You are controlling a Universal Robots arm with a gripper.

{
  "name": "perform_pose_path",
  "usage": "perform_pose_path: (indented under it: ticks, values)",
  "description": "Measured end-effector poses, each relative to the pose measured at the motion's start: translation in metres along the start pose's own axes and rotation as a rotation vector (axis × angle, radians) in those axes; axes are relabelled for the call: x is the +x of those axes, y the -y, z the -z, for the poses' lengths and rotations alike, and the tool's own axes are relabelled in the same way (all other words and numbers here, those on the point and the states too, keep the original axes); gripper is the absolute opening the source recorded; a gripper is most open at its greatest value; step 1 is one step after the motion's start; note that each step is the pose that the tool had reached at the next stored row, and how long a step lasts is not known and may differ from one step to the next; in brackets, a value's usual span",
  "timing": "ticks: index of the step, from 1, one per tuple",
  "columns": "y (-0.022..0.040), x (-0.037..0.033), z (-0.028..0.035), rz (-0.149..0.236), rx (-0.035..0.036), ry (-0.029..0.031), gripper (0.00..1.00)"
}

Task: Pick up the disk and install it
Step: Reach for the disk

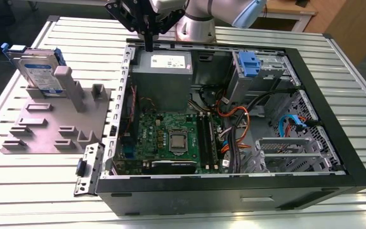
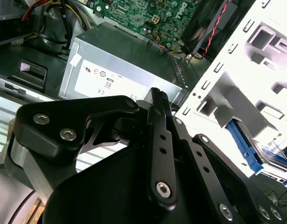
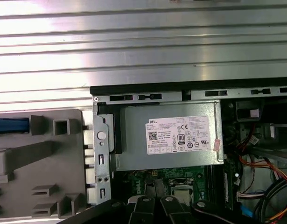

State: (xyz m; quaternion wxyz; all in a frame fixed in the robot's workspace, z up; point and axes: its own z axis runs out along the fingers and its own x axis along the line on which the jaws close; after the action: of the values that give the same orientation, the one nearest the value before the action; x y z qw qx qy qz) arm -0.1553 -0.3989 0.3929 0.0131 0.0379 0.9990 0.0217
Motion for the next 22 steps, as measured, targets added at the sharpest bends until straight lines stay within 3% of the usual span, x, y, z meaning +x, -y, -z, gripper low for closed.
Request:
perform_pose_path:
  ticks: [22]
  values:
    - [0.0005,0.0060,0.0000,0.000,0.0000,0.0000,0.11]
